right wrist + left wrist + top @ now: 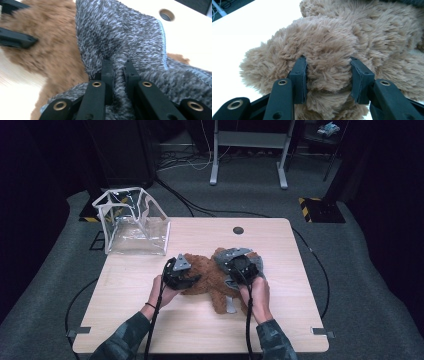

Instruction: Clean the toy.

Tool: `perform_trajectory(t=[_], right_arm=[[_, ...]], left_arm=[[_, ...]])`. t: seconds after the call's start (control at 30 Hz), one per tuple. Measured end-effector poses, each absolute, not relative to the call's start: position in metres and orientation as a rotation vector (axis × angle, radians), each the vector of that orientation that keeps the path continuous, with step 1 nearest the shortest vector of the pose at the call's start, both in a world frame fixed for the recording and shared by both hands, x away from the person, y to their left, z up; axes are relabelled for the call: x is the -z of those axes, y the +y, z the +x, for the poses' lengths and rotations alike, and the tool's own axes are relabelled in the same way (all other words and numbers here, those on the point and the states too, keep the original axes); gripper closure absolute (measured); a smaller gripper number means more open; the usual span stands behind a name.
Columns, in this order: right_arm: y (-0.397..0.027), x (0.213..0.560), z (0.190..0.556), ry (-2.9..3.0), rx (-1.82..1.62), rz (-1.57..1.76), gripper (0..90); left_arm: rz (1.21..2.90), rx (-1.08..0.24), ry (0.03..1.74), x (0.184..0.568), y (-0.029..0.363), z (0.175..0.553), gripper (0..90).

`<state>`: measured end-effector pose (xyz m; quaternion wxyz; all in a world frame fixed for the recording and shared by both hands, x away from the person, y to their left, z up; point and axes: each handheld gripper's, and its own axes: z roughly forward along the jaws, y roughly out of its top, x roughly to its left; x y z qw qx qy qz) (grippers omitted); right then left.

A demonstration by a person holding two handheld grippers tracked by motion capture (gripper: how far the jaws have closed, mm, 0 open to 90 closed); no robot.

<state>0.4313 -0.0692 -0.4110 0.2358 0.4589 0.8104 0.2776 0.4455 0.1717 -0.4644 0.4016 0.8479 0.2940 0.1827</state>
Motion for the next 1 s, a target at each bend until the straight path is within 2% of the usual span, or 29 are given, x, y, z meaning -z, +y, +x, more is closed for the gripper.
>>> perform_trajectory(t=[0.23,0.43,0.53,0.67,0.83,1.0], right_arm=[[-0.109,0.415,0.427,2.143,-0.787,1.368,82.8],[-0.12,0.408,0.421,2.093,-0.822,1.403,82.6],[-0.103,0.39,0.413,2.097,-0.892,1.318,82.5],[-0.056,0.38,0.409,2.167,-0.914,1.19,82.4],[-0.009,0.395,0.422,2.272,-0.866,1.103,82.2],[-0.006,0.42,0.435,2.302,-0.801,1.123,82.3]], left_arm=[[2.135,-0.462,0.746,0.465,0.172,0.446,54.5],[2.131,-0.457,0.76,0.465,0.173,0.447,54.6],[2.137,-0.457,0.758,0.464,0.173,0.447,54.5],[2.141,-0.453,0.761,0.464,0.173,0.446,54.5],[2.142,-0.451,0.76,0.464,0.174,0.446,54.5],[2.127,-0.446,0.76,0.465,0.174,0.446,54.4]])
